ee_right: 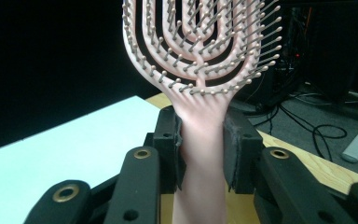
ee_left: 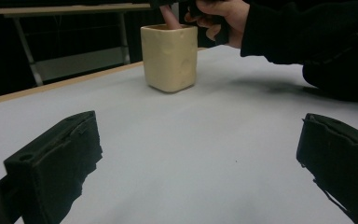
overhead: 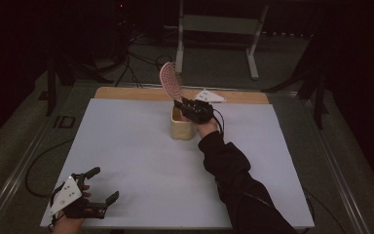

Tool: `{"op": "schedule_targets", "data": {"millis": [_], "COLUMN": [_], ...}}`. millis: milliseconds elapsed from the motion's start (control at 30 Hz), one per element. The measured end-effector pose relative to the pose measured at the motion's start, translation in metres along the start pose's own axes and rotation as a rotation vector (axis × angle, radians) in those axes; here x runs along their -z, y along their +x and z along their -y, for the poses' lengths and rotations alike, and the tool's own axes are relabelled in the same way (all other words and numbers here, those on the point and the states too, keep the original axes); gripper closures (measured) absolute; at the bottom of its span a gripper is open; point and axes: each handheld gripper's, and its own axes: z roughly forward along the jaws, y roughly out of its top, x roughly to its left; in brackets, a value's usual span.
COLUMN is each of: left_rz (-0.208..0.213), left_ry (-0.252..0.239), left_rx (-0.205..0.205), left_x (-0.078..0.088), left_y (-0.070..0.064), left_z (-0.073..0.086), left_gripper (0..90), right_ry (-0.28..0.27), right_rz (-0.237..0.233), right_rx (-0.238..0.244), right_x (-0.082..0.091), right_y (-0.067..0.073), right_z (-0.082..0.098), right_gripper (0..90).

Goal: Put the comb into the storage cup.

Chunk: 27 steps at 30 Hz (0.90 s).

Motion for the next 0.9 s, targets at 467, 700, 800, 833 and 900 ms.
{"op": "schedule_targets", "data": {"millis": [467,700,800,833,900], "left_rz": [0.001,0.000,0.000,-0.001,0.000], "left_ry": [0.002,0.004,0.006,0.006,0.006], "left_rx": [-0.001,-0.003,-0.004,-0.005,-0.004], "left_x": [-0.001,-0.001,-0.001,-0.001,-0.001], "left_y": [0.000,0.000,-0.001,-0.001,0.000], "left_z": [0.000,0.000,0.000,0.000,0.000], "left_gripper": [0.0,0.0,0.0,0.0,0.0], "right_ry": [0.029,0.054,0.065,0.065,0.079], "right_rz": [-0.031,-0.042,-0.049,-0.048,-0.053], "right_rx": [0.051,0.064,0.080,0.085,0.095], "right_x": [0.013,0.016,0.017,0.017,0.018], "right_y": [0.000,0.001,0.003,0.003,0.004], "right_z": [-0.002,-0.006,-0.008,-0.009,-0.011], "right_gripper": [9.4,9.4,9.5,9.5,9.5]}}
